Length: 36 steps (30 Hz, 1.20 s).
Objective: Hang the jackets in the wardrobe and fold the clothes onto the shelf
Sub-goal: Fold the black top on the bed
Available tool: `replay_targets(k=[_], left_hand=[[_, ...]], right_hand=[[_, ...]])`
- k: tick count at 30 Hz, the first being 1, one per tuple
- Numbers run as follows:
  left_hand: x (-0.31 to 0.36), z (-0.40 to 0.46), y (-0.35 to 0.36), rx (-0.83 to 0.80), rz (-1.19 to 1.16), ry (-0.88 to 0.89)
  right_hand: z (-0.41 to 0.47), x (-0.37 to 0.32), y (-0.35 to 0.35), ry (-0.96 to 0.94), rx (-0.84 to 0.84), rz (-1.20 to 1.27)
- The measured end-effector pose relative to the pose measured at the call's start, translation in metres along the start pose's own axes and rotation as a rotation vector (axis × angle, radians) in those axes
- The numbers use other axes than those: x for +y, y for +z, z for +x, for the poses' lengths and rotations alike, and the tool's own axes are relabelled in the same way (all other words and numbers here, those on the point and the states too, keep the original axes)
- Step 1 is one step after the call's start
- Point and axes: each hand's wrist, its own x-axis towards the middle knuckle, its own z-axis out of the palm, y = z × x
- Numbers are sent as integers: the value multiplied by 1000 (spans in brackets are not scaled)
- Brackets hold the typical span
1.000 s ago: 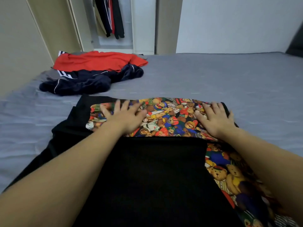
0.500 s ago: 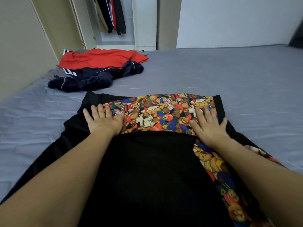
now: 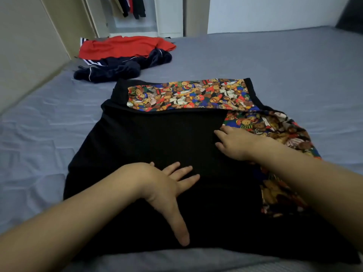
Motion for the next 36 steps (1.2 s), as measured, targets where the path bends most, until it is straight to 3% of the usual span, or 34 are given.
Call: replay_targets(k=[2, 4, 8, 10, 14, 16, 18, 20, 24, 26, 29, 32, 34, 36], left_hand=[[19, -3, 13, 30, 129, -140], [31, -4, 23, 56, 197, -238], [42, -7, 35, 57, 244, -335], [45, -6, 39, 133, 285, -356], [24, -12, 20, 602, 243, -333], [6, -20, 6, 712, 124, -350], [-6, -23, -4, 716, 97, -373], [-10, -21, -11, 681, 139, -404], [-19, -16, -42, 606, 260, -518], [-23, -10, -66, 541, 304, -605], [-29, -2, -93, 319, 397, -821], [-49, 4, -104, 182, 587, -950], [-72, 7, -111, 245, 603, -967], [-96, 12, -122, 422, 547, -962]], right_hand=[[-19, -18, -12, -67, 60, -61], [-39, -37, -18, -152, -3, 1], [-65, -64, -20, -140, -597, 196], [-76, -69, -25, -94, -727, 237], [-94, -74, -32, -68, -697, 254], [-100, -79, -27, -97, -570, 162], [-101, -84, -22, -158, -380, 13], [-91, -78, -28, -157, -303, -125], [-70, -39, -73, 97, -400, -424], [-58, -18, -95, 222, -325, -509], [-32, 1, -104, 387, -228, -460], [-3, 6, -91, 575, -355, -388], [13, 13, -83, 627, -438, -448], [27, 19, -88, 681, -546, -576]])
